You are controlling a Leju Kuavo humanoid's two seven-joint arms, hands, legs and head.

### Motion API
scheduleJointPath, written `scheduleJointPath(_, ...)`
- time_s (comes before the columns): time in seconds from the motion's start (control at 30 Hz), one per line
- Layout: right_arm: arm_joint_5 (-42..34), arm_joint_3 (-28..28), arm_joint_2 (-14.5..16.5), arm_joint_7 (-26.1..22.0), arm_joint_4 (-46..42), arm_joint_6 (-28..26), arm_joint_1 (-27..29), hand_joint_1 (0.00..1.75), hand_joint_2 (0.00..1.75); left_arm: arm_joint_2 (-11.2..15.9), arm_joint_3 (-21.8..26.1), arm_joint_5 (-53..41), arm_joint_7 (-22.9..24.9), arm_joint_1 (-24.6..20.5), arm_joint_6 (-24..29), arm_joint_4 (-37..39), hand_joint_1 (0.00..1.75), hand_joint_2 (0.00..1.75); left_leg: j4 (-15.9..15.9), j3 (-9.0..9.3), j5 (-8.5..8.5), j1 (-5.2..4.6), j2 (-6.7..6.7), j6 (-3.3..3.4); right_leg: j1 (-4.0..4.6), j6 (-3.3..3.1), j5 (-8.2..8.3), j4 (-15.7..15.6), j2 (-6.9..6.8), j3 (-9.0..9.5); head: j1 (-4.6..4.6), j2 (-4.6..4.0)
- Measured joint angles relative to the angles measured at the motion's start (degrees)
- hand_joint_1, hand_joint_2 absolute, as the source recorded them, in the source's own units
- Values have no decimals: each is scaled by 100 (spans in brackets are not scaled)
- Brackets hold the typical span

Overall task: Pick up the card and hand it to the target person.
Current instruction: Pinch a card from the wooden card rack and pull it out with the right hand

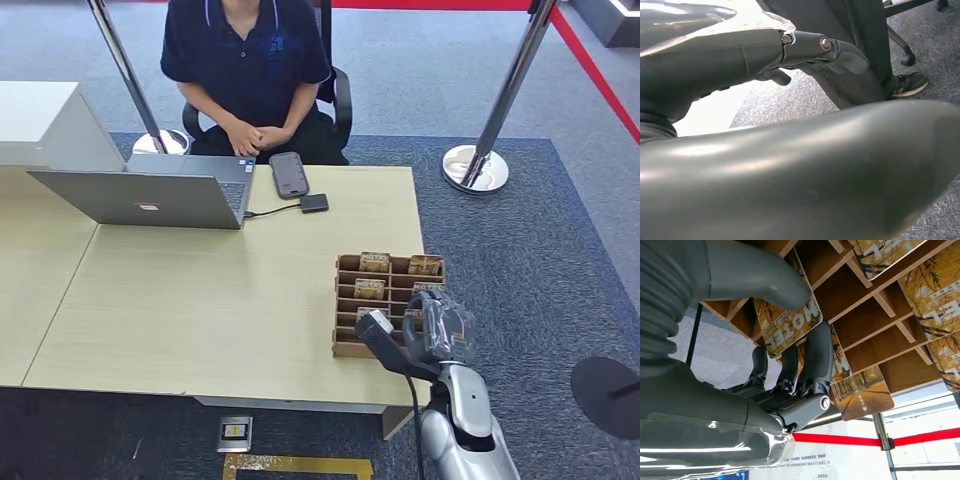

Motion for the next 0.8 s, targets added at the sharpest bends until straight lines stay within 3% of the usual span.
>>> scheduleJointPath(0.3,3,45,-1,-45,-26,-14,9,172,175,0,2,-5,-11,0,3,0,0,0,0,1,0,0,0,0,0,0,0,0,0,0,0,0)
scheduleJointPath(0.63,22,142,-10,-48,-137,-15,35,158,175,0,2,-5,-45,2,7,1,0,0,0,0,0,0,0,0,0,0,0,0,0,0,0,0)
scheduleJointPath(0.8,31,150,-21,-48,-179,-16,56,160,175,0,2,-13,-55,1,7,2,0,0,0,0,0,0,0,0,0,0,0,0,0,0,1,0)
